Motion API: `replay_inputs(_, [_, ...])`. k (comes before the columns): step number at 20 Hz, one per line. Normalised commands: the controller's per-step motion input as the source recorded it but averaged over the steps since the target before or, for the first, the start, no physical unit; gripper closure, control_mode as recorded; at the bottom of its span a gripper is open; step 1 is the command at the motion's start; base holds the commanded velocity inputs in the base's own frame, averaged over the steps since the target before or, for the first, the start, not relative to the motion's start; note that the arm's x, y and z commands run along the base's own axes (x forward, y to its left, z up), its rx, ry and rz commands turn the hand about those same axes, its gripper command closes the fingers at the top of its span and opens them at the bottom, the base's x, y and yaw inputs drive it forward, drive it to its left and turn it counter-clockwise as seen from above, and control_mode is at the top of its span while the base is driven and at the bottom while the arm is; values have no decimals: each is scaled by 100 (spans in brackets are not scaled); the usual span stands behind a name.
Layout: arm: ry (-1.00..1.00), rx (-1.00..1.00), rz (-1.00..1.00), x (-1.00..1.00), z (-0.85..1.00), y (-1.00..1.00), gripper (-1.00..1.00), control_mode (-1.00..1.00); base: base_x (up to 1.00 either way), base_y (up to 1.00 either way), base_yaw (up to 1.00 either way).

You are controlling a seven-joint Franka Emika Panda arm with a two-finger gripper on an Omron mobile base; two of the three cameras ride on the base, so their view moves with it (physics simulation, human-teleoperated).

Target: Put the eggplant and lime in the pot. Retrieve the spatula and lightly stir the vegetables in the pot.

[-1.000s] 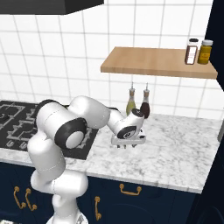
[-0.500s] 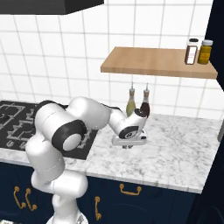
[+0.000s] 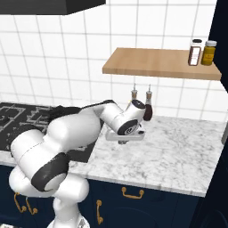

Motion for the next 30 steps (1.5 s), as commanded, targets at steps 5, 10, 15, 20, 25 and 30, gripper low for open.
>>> replay_inputs(5, [-13, -1, -3, -90, 99, 67, 100, -100, 0, 0, 0])
replay_inputs(10, [-16, -21, -7, -87, 100, 26, 100, -100, 0, 0, 0])
replay_inputs(15, [-6, -33, 2, -18, 100, 51, 100, -100, 0, 0, 0])
replay_inputs(20, [0, -49, 12, 0, 100, 66, 100, -100, 0, 0, 0])
replay_inputs(25, [0, -66, 15, 0, 100, 57, 100, -100, 0, 0, 0])
replay_inputs(30, [1, -72, 11, 0, 87, 43, 100, -100, 0, 0, 0])
